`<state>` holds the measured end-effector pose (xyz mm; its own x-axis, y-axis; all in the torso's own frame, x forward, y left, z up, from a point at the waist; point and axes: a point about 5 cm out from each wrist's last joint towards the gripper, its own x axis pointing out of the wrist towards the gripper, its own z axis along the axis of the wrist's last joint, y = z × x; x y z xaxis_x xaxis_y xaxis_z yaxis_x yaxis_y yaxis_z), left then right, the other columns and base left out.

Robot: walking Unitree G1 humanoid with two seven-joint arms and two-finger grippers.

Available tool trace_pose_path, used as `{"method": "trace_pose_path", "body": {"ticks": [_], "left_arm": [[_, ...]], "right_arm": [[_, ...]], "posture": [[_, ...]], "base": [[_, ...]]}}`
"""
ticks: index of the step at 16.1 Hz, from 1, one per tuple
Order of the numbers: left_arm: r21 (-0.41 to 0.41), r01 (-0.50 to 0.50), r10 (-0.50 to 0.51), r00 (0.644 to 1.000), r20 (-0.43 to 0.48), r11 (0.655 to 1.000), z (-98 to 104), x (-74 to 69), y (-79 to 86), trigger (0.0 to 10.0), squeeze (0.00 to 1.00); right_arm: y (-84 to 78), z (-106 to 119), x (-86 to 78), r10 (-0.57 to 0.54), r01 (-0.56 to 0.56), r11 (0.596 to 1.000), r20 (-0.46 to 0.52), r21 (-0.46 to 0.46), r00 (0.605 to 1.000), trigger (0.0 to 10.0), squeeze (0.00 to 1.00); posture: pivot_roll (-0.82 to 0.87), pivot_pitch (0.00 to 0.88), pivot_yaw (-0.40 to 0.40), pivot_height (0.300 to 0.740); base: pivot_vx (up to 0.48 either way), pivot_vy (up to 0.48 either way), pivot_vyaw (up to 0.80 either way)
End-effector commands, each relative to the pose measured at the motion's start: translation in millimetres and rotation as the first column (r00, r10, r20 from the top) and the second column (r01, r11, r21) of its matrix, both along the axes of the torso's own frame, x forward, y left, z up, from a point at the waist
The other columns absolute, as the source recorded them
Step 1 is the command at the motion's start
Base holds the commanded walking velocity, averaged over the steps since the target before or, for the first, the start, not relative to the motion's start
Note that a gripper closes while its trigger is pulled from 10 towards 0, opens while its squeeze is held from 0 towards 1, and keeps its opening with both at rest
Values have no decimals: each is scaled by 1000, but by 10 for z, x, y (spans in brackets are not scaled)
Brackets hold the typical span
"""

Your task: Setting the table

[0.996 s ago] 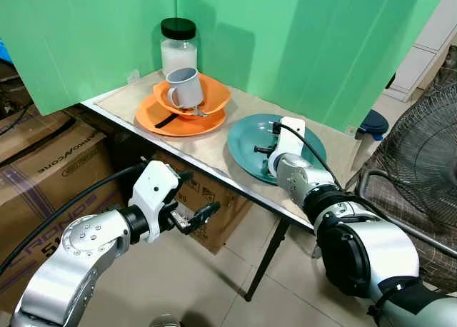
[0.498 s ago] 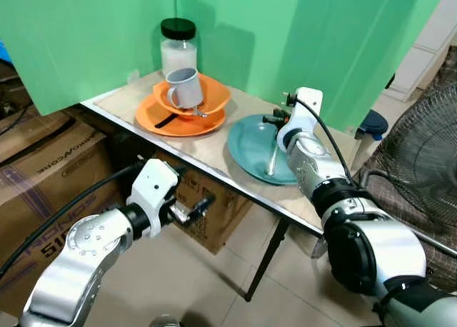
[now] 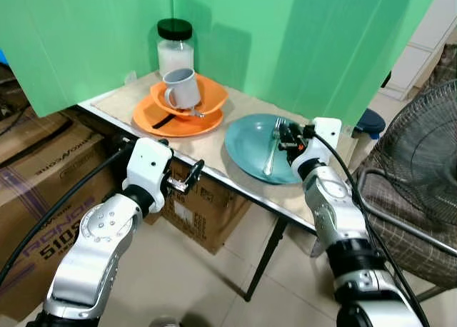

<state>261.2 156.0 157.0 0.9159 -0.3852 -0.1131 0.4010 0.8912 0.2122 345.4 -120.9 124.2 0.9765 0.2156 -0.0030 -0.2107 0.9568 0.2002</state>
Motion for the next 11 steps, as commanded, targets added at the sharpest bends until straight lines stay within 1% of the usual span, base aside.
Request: {"method": "trace_pose_path", "body": {"ticks": [1, 2, 5, 9, 10, 11], "left_arm": [[6, -1, 0, 1000, 7, 1000, 11, 15, 6, 10000, 0], [9, 4, -4, 1000, 3, 1000, 4, 13, 12, 10000, 0], [15, 26, -26, 1000, -10, 1000, -4, 5, 13, 10000, 0], [28, 60, -59, 998, -21, 998, -11, -12, 10, 10000, 0], [30, 73, -73, 997, -27, 997, -15, -20, 5, 10000, 0], [38, 99, -97, 995, -35, 994, -28, -40, -4, 10000, 0]], "right_arm": [[-28, 20, -23, -19, 19, 1000, -2, -4, 1000, 10000, 1000], [-38, 24, -48, -28, 28, 1000, -13, -13, 1000, 10000, 1000], [-85, 47, -67, -74, 73, 997, -32, -26, 997, 10000, 1000], [-95, 80, -74, -107, 105, 994, -32, -41, 994, 10000, 1000], [-102, 59, -79, -113, 110, 993, -65, -53, 991, 10000, 1000], [-110, 50, -78, -117, 113, 992, -75, -60, 990, 10000, 1000]], "posture": [[163, 0, -81, 740], [162, 0, -80, 740], [162, 0, -75, 740], [160, 0, -70, 740], [161, 0, -69, 740], [161, 0, -69, 740]], "base": [[337, 0, 0], [356, 0, 0], [394, 0, 800], [398, 0, 0], [394, 0, -800], [330, 0, -800]]}}
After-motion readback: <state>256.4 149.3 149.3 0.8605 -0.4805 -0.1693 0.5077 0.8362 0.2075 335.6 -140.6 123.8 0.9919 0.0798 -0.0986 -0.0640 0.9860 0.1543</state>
